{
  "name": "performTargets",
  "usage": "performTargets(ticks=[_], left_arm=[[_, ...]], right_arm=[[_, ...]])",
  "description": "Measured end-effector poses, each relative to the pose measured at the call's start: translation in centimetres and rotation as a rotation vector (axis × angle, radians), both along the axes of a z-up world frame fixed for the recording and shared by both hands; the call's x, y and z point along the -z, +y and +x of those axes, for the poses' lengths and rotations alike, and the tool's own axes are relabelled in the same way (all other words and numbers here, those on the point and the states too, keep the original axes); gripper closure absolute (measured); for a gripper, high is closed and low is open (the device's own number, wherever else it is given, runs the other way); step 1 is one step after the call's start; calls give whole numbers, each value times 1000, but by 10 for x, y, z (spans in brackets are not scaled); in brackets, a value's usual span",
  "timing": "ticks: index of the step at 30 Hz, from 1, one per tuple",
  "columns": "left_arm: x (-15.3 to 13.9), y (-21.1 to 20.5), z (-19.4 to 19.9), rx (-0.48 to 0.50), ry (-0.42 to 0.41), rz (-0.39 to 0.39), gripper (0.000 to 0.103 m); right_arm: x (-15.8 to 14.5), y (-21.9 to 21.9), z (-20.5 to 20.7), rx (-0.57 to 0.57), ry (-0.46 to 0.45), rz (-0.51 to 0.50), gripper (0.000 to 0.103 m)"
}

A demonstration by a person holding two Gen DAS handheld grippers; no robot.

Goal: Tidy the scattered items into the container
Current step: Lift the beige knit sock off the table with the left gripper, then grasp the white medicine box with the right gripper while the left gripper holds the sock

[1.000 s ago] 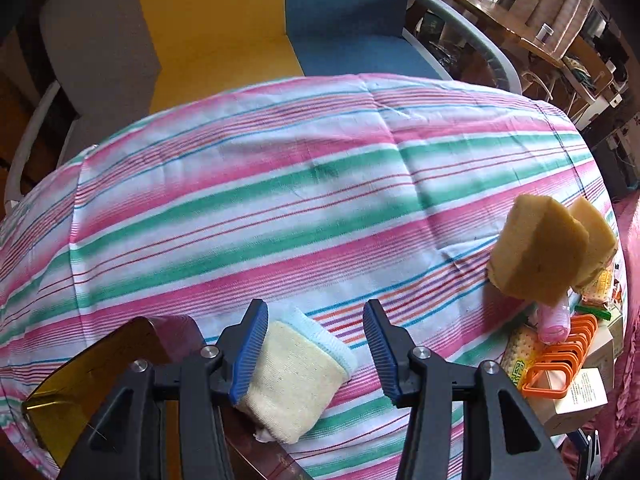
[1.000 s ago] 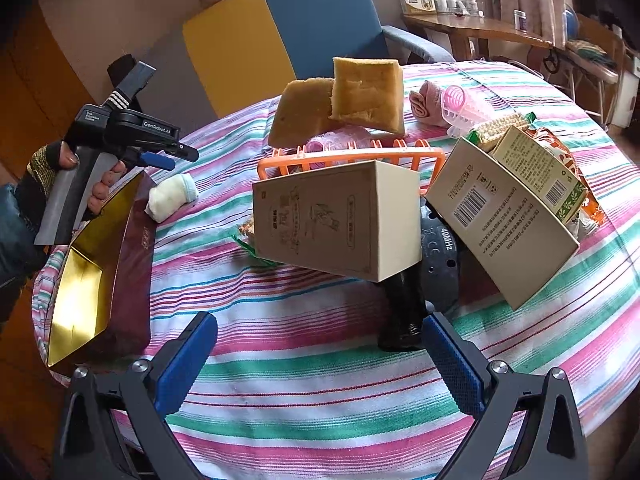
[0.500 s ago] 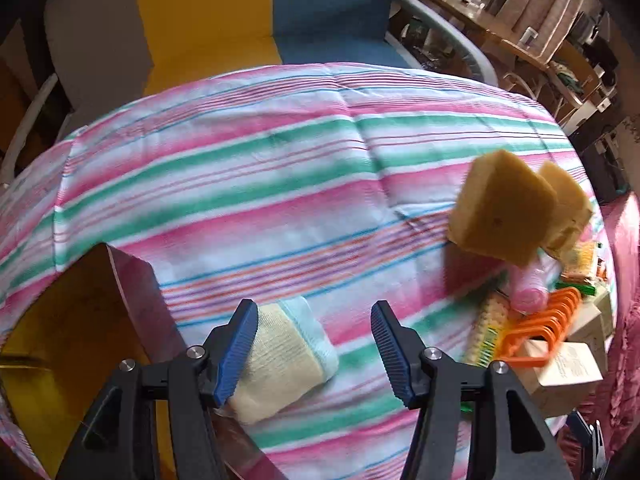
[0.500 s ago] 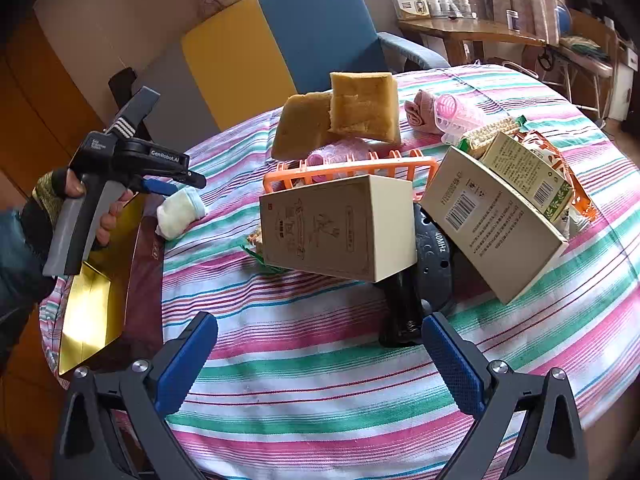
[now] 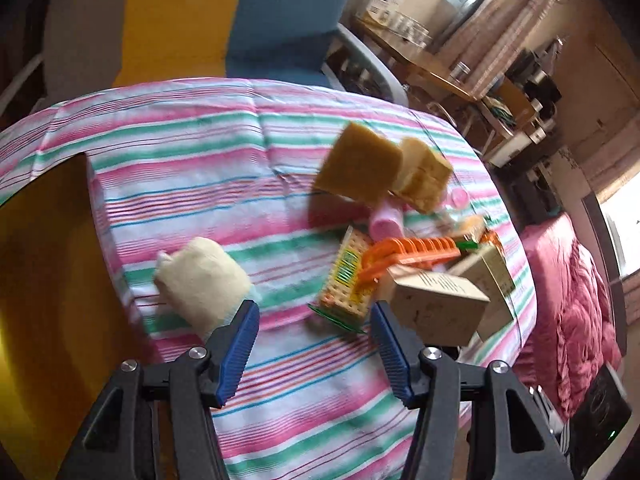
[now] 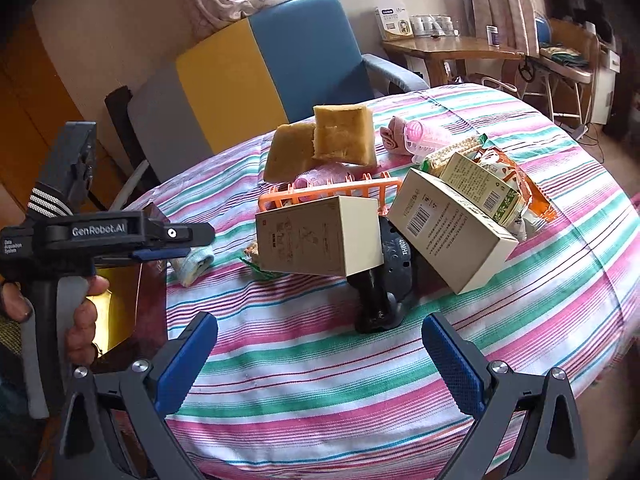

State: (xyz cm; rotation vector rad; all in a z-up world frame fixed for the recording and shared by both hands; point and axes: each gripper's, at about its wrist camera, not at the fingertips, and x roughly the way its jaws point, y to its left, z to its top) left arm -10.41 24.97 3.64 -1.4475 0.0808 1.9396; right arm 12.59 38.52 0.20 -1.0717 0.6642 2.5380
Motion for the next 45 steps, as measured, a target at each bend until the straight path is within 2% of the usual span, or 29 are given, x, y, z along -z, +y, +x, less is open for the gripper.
performTargets(ticks=[3, 6, 9, 12, 15, 17, 19, 22, 25, 30, 34, 38, 42, 45], left_arm=[[14, 5, -46, -99, -36, -21, 43], [23, 6, -69, -146, -82, -59, 43], [41, 11, -76, -161, -94, -122, 43], [63, 16, -79, -165, -93, -222, 43], [76, 19, -75, -171, -93, -251, 42], [77, 24, -68, -172, -54, -259, 41], [71, 32, -55, -146, -12, -231, 40], [67, 49, -33, -53, -26, -146, 40], [65, 66, -2, 34, 7, -111, 40], [56, 47, 35, 50, 47, -34, 40], [48, 18, 56, 58, 64, 2, 40], [49, -1, 77, 87, 42, 25, 40], [54, -13, 100, 114, 28, 37, 40], [63, -21, 114, 123, 32, 30, 40]], right_arm=[[2, -6, 2, -13, -6, -6, 0], [3, -11, 2, -33, -8, -6, 0], [1, -12, 2, -42, -2, 2, 0], [4, -7, 2, -28, -10, -11, 0], [9, 2, 1, -6, -19, -29, 0], [10, 6, 1, 4, -20, -31, 0], [12, 10, 0, 11, -22, -33, 0], [14, 17, 1, 25, -25, -35, 0], [10, 27, 6, 48, -14, -32, 0], [-6, 48, 14, 63, 38, -4, 0], [-22, 58, -8, -14, 53, 104, 0], [-21, 63, -50, -96, 10, 174, 0], [-6, 65, -85, -152, -60, 185, 0], [6, 61, -90, -209, -85, 103, 0]])
